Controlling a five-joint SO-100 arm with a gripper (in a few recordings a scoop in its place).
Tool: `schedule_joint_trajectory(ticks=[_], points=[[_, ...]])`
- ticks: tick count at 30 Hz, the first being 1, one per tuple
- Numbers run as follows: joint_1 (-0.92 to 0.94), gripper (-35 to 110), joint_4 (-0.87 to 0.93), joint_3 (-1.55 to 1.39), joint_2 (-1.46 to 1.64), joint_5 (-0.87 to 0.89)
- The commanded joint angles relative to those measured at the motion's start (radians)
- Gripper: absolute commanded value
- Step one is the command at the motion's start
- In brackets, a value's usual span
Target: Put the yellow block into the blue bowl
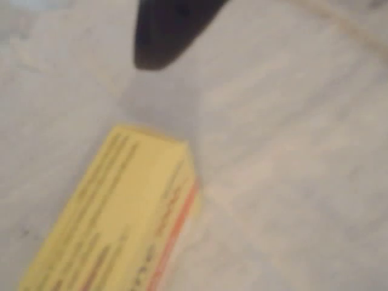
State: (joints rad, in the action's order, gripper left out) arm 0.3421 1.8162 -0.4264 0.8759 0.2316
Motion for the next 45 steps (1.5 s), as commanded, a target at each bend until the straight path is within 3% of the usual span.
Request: schedule_joint_trajectory(ticks=[1, 27, 34, 45], points=[[0.011, 21, -0.003, 0.104, -0.005, 0.018], [0.011, 21, -0.005, 0.146, -0.147, 0.021], [0.012, 21, -0.005, 0.146, -0.169, 0.147], [0.014, 21, -0.091, 0.138, -0.181, 0.164]])
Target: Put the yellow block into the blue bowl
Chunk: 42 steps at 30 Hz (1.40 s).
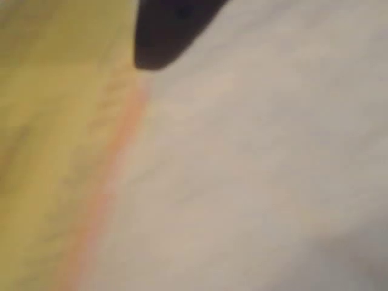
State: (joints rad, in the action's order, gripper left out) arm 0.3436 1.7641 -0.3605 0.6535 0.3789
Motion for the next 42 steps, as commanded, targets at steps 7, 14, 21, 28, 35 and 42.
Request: schedule_joint_trajectory(ticks=[7, 14, 21, 28, 35, 42], points=[[0.015, 21, -0.046, 0.069, 0.017, 0.012], [0.018, 21, -0.034, 0.080, -0.077, 0.012], [0.020, 21, -0.031, 0.080, -0.051, 0.008], [0.006, 21, 0.017, 0.080, 0.017, 0.006], [-0.014, 21, 0.069, 0.080, 0.040, 0.006], [0.000, 21, 0.069, 0.078, 0.051, 0.006]])
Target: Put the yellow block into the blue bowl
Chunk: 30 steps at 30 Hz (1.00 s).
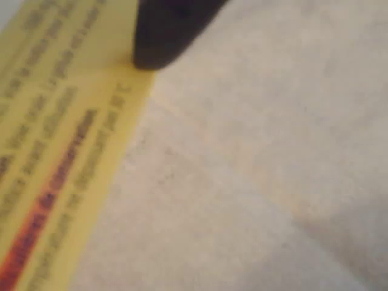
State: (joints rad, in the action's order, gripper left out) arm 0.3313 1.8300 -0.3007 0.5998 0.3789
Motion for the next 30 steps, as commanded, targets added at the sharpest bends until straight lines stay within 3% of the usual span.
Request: schedule_joint_trajectory(ticks=[1, 13, 30], points=[[0.012, 21, 0.003, 0.018, 0.104, 0.006], [0.083, 21, 0.002, 0.018, 0.104, 0.006], [0.031, 19, 0.000, 0.020, 0.025, 0.005]])
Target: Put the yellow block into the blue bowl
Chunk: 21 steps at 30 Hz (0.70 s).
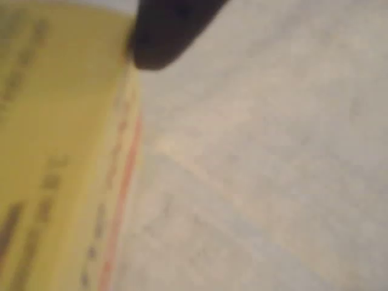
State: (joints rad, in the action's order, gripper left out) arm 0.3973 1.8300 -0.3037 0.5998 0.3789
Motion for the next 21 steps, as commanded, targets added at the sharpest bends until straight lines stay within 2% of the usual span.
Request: schedule_joint_trajectory(ticks=[1, 8, 16, 21], points=[[-0.041, 18, 0.000, 0.023, 0.014, 0.005], [-0.074, -1, 0.000, 0.023, 0.000, 0.005], [-0.055, 0, 0.003, 0.026, 0.026, 0.006], [-0.135, 0, 0.006, 0.035, 0.258, 0.006]])
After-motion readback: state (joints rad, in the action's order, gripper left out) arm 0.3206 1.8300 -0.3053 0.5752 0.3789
